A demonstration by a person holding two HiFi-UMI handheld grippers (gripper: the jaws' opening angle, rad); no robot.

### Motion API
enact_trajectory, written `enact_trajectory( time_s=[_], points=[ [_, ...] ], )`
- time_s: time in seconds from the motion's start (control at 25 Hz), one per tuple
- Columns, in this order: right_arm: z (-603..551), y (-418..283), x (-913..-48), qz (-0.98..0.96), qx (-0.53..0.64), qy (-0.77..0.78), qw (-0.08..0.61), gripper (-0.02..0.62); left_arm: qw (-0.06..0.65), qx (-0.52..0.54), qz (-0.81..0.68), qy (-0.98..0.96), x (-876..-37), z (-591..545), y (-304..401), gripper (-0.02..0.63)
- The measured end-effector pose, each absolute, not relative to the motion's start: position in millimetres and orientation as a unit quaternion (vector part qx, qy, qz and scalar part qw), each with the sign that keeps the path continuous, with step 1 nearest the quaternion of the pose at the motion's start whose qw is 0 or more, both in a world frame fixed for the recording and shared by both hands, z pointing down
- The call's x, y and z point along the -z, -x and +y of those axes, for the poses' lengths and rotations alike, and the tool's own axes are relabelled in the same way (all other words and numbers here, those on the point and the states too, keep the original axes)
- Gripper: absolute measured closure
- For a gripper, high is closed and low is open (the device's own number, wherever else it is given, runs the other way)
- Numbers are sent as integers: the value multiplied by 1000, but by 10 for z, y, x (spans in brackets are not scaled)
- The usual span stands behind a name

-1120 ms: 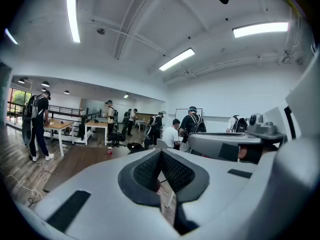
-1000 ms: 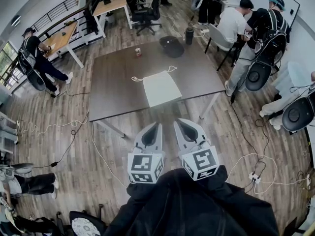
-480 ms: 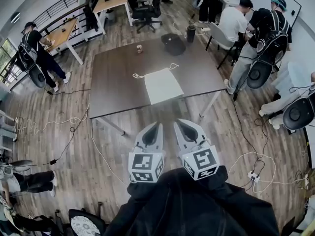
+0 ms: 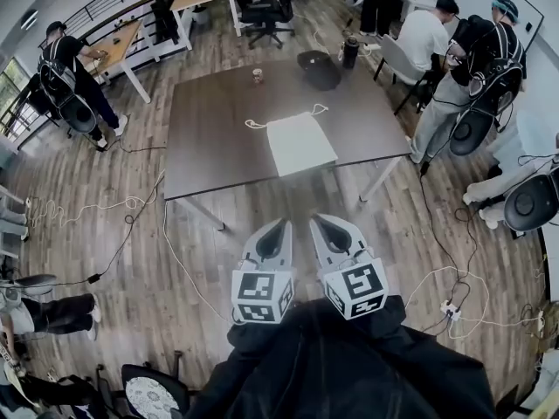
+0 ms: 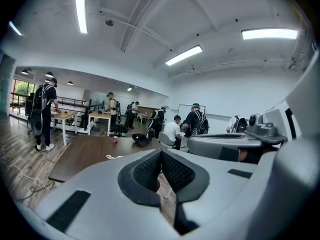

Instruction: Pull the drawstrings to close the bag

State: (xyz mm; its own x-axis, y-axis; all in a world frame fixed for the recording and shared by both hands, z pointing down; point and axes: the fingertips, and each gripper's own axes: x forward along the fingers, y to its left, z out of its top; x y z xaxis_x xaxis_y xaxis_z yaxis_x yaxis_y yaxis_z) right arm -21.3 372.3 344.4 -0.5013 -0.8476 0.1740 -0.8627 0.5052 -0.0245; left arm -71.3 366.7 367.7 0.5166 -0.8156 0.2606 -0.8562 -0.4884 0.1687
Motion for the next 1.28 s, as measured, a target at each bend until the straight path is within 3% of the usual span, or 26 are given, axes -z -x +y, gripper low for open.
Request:
enact_trajectory(
  time_s=[0.44, 0.76, 1.28],
  points=[
    [3797, 663, -3762, -867, -73, -483, 100, 573, 170, -78, -492, -850, -3981, 3706, 1167, 574],
    [3508, 470, -3939, -860, -84, -493, 101, 572, 181, -89, -489, -849, -4204, 3458, 1028, 574],
    [1805, 62, -3893, -864, -83, -492, 65, 573, 172, -104, -505, -840, -4270, 1745, 713, 574]
  ],
)
